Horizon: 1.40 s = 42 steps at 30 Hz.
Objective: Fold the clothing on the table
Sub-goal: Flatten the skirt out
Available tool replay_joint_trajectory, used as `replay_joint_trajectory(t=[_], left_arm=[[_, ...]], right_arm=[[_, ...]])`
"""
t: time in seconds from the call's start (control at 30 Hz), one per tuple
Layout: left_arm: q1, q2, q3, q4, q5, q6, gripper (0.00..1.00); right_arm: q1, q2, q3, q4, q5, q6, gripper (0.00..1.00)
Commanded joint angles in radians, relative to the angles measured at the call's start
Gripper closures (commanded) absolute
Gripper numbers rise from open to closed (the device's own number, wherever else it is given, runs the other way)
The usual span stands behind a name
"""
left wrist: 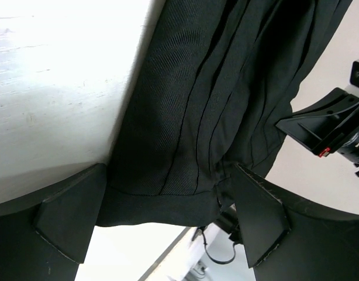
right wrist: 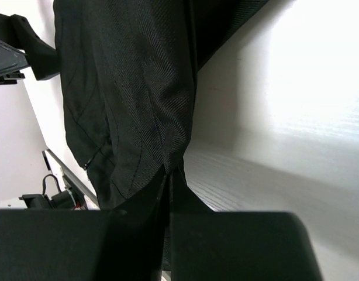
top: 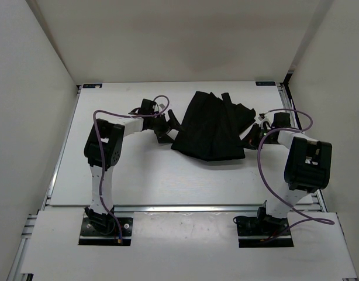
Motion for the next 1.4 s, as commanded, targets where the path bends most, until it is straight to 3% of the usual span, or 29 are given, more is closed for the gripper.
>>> replay_joint_trajectory(t=[0.0, 0.13, 0.2, 0.23, 0.27, 0.3, 0.57, 0.77, 0.87, 0.93, 1.0, 1.07, 1.13, 1.23, 1.33, 1.37], left_arm=[[-0.017, 0.022, -0.064, -0.085, -0.13, 0.092, 0.01], [-0.017, 0.017, -0.095, -0.041, -0.109, 0.089, 0.06], [-0.028, 0.005, -0.129, 0.014, -0.075, 0.078, 0.49], [-0.026, 0.011, -0.143, 0.028, -0.066, 0.069, 0.63], [-0.026, 0.008, -0.144, 0.033, -0.058, 0.057, 0.86], [-0.02, 0.009, -0.155, 0.041, -0.054, 0.054, 1.0], [-0.02, -0.069, -0.219, 0.035, -0.069, 0.072, 1.0], [0.009, -0.259, -0.237, 0.035, -0.127, 0.112, 1.0], [0.04, -0.212, -0.062, 0.036, -0.108, 0.088, 1.0], [0.064, -0.14, 0.126, 0.004, -0.091, 0.074, 1.0], [0.084, -0.069, 0.469, -0.075, -0.101, 0.068, 1.0], [0.09, 0.003, 0.71, -0.122, -0.116, 0.087, 1.0], [0.106, -0.015, 0.79, -0.105, -0.147, 0.107, 1.0], [0.104, -0.179, 0.519, -0.038, -0.173, 0.169, 1.0], [0.094, -0.379, -0.078, 0.128, -0.146, 0.145, 1.0], [0.097, -0.449, -0.173, 0.159, -0.132, 0.134, 1.0]], right_arm=[[-0.004, -0.052, -0.008, -0.011, -0.004, -0.023, 1.0], [0.0, -0.057, -0.004, -0.019, 0.002, -0.022, 1.0], [-0.001, -0.06, 0.0, -0.022, 0.002, -0.028, 1.0], [0.006, -0.064, 0.0, -0.028, 0.004, -0.037, 1.0], [0.005, -0.066, -0.004, -0.029, 0.007, -0.032, 1.0], [0.007, -0.069, -0.004, -0.031, 0.013, -0.034, 1.0], [0.019, -0.119, -0.017, -0.04, 0.037, -0.061, 1.0], [0.043, -0.159, 0.059, -0.079, 0.066, -0.14, 1.0], [0.06, -0.095, 0.171, -0.075, 0.05, -0.137, 1.0], [0.073, -0.037, 0.362, -0.051, 0.033, -0.103, 1.0], [0.083, 0.018, 0.528, -0.026, 0.014, -0.065, 1.0], [0.088, 0.046, 0.72, 0.009, -0.003, -0.028, 1.0], [0.08, 0.052, 0.792, 0.001, -0.013, -0.02, 1.0], [0.057, -0.01, 0.669, -0.029, -0.03, -0.032, 0.99], [0.028, -0.124, 0.389, -0.089, -0.027, -0.077, 1.0], [0.025, -0.176, 0.274, -0.126, -0.027, -0.107, 1.0]])
